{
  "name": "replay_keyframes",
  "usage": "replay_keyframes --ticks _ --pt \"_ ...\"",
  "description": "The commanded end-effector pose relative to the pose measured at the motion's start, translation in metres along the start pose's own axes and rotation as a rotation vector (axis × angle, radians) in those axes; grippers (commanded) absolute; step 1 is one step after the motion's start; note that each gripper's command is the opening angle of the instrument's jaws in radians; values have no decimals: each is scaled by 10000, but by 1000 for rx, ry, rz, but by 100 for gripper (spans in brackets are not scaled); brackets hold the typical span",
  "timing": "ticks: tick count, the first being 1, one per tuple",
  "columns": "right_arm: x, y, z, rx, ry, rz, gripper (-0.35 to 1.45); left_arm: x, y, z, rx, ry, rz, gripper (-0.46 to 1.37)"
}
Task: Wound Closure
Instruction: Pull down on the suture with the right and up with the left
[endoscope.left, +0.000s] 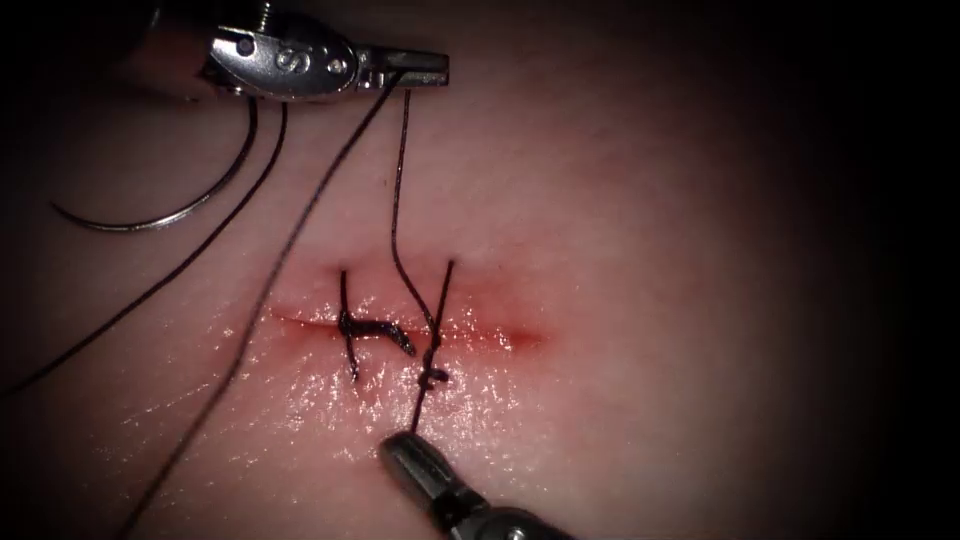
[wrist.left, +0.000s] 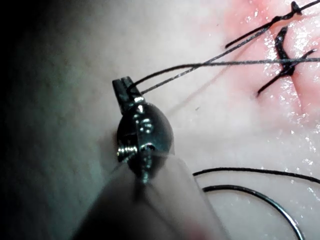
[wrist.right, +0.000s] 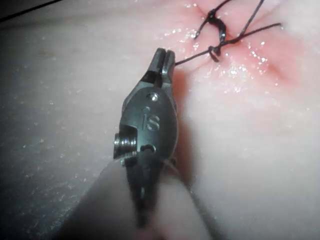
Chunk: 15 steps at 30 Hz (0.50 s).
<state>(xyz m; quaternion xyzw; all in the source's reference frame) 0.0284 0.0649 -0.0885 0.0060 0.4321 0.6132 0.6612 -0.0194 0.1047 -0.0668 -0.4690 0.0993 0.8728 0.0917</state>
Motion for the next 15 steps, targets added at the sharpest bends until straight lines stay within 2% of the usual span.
replay_keyframes --ticks 1,15 --pt "-2 0 0 -7 1 10 -35 0 -1 1 -11 3 1 -35" --pt "-5 -5 -7 -2 2 9 -35 -2 -12 8 -7 -1 5 -35"
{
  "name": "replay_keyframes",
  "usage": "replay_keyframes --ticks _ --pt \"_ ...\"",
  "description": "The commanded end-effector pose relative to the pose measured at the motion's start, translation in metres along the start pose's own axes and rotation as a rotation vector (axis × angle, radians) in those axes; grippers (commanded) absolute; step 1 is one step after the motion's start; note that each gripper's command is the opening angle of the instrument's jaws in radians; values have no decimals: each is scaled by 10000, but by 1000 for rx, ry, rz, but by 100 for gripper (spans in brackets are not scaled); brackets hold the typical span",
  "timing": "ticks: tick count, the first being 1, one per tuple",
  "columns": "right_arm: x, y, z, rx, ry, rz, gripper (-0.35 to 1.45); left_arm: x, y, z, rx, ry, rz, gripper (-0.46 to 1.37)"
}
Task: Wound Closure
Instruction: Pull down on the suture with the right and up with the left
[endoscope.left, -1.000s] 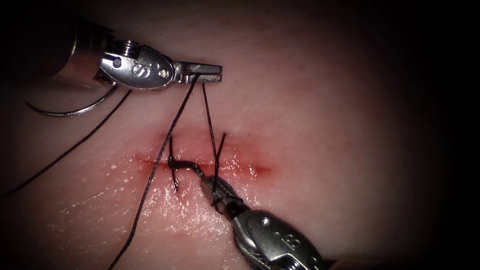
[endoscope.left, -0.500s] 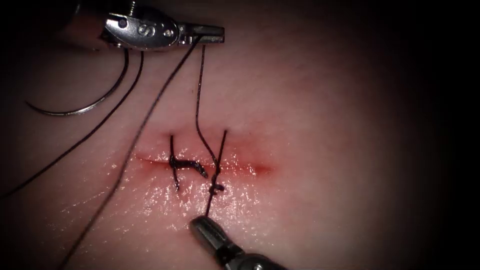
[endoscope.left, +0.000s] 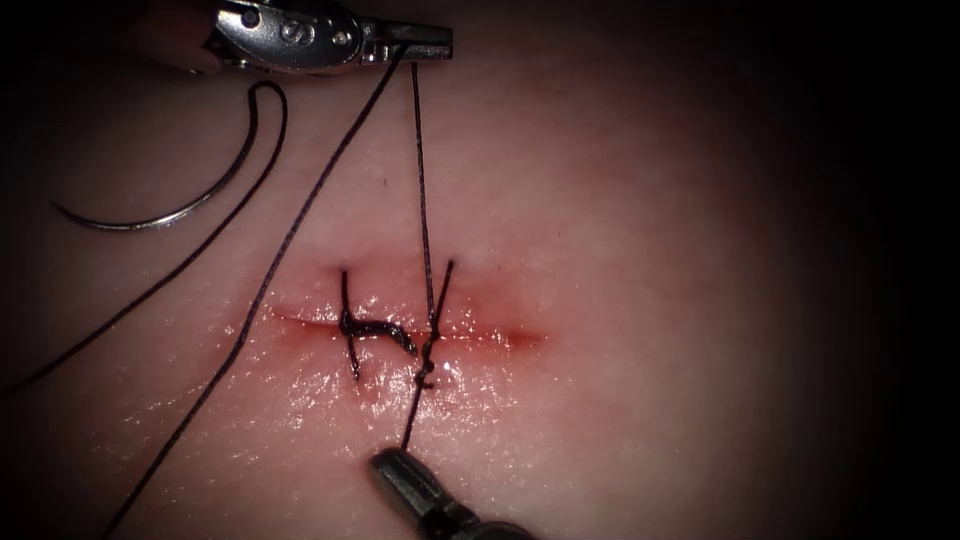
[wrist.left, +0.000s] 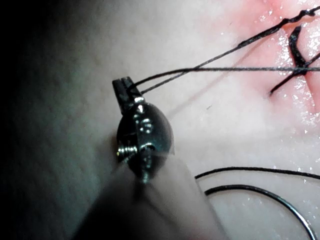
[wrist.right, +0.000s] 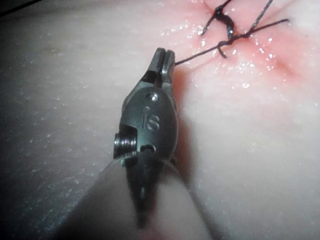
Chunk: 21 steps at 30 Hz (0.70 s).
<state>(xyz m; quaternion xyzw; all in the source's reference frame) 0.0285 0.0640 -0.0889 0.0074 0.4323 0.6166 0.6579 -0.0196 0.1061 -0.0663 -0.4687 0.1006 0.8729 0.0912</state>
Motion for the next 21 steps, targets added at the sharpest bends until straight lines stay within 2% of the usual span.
replay_keyframes --ticks 1,21 --pt "0 0 -1 3 0 -1 -35 0 -2 2 -5 -3 3 -35" --pt "-10 2 -6 -2 -58 -4 -35 -11 -29 33 47 -27 18 -35"
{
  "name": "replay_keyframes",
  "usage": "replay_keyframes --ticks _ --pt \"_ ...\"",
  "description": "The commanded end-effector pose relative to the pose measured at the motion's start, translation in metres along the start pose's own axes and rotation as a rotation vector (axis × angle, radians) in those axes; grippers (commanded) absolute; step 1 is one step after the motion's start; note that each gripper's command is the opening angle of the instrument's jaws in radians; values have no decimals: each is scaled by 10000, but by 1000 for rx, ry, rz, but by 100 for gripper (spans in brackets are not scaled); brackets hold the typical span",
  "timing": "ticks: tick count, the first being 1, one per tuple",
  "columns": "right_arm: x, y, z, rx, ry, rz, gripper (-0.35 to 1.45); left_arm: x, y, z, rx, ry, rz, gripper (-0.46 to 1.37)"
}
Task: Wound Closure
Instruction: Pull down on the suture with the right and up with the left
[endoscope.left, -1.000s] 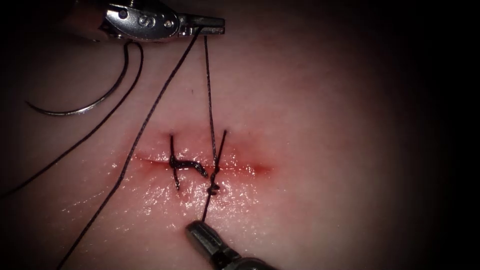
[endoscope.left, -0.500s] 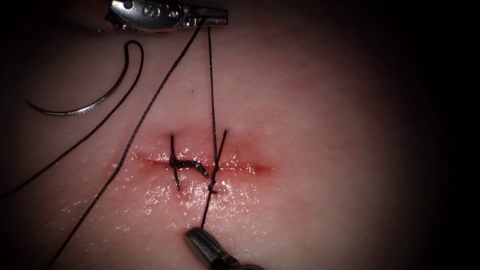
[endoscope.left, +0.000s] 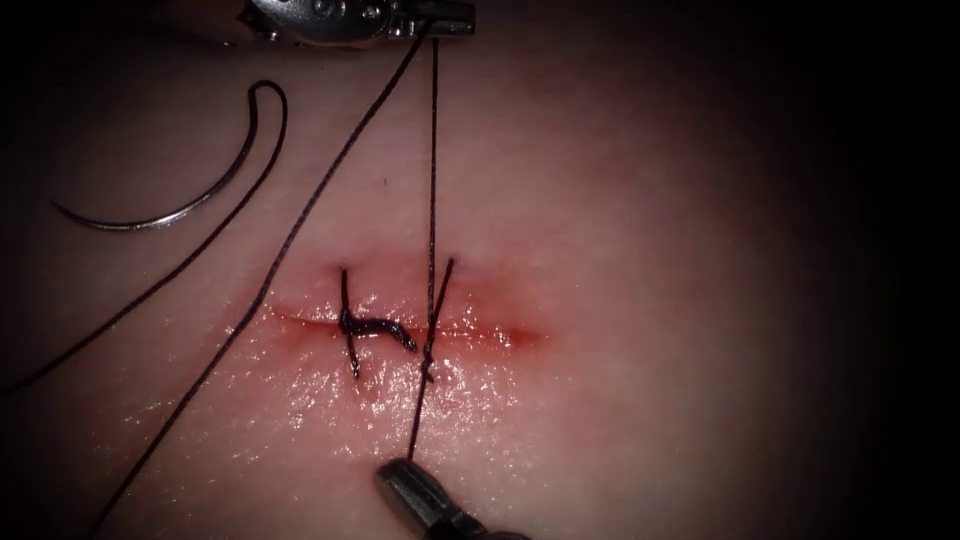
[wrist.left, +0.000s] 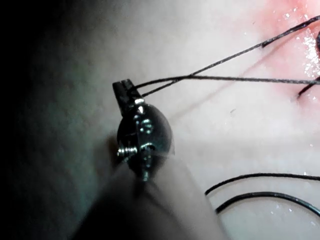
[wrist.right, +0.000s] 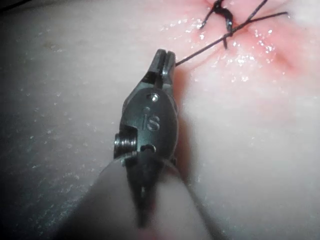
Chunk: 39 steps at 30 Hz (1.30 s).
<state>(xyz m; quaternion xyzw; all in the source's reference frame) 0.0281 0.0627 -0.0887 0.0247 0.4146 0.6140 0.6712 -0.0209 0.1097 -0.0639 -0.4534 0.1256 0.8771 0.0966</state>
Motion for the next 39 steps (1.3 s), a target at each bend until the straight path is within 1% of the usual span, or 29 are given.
replay_keyframes --ticks 1,4,7,9,10,16,19,27,39 --pt "-1 3 2 -6 -7 12 -35 -2 0 2 -2 0 2 -35" --pt "-5 13 4 -19 -22 19 -35 -11 0 8 12 2 8 -35" --pt "-14 21 5 -22 -48 11 -35 -22 -1 14 22 -2 18 -35" --pt "-19 21 5 -20 -56 7 -35 -27 -3 17 27 -6 22 -35" --pt "-26 19 2 -15 -55 4 -35 -31 -9 19 40 -13 23 -35" --pt "-31 9 -11 -11 -54 2 -35 -32 -22 25 52 -26 29 -35" --pt "-32 7 -15 -18 -52 1 -35 -33 -25 27 56 -27 30 -35" --pt "-45 -2 -28 -16 -41 2 -35 -36 -28 31 63 -25 32 -35" --pt "-44 -4 -31 -11 -28 3 -35 -38 -26 32 71 -29 39 -35"
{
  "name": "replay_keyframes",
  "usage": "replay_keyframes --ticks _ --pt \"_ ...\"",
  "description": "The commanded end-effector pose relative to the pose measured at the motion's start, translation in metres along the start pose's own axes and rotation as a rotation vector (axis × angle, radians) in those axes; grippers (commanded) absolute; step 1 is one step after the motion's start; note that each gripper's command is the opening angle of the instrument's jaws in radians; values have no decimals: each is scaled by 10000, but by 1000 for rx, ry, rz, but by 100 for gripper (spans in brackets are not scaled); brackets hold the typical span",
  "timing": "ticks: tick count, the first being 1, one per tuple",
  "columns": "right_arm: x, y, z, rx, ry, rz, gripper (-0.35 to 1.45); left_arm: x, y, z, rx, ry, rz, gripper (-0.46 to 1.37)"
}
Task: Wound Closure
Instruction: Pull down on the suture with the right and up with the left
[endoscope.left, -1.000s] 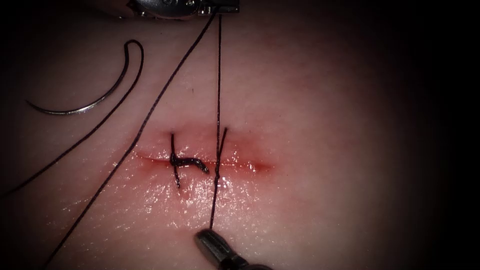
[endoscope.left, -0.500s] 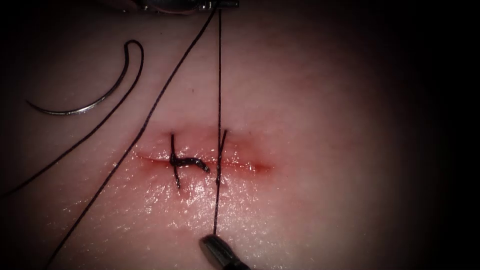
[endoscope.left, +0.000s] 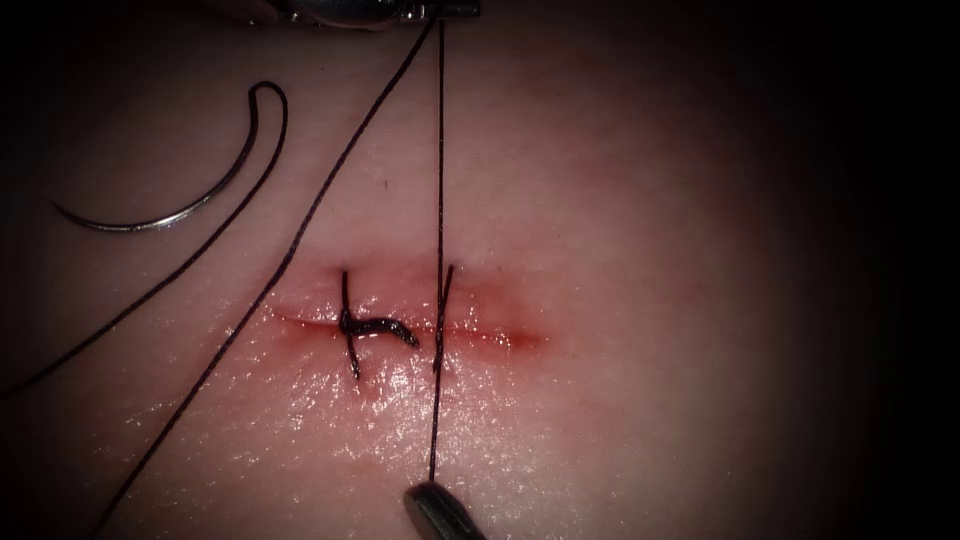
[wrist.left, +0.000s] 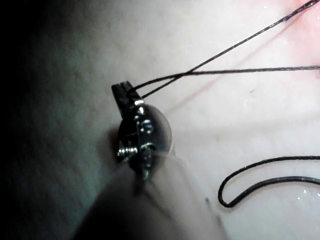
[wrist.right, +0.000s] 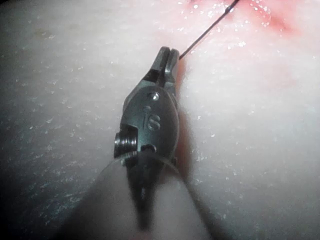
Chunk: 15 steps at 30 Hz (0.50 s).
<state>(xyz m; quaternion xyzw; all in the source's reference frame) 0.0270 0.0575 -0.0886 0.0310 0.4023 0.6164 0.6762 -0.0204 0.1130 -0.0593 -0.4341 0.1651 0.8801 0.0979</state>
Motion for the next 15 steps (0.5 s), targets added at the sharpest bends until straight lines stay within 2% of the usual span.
replay_keyframes --ticks 1,15 --pt "0 0 0 -2 2 1 -35 0 1 0 -2 0 0 -35" --pt "12 1 2 -1 21 7 -35 0 6 -1 -11 8 0 -35"
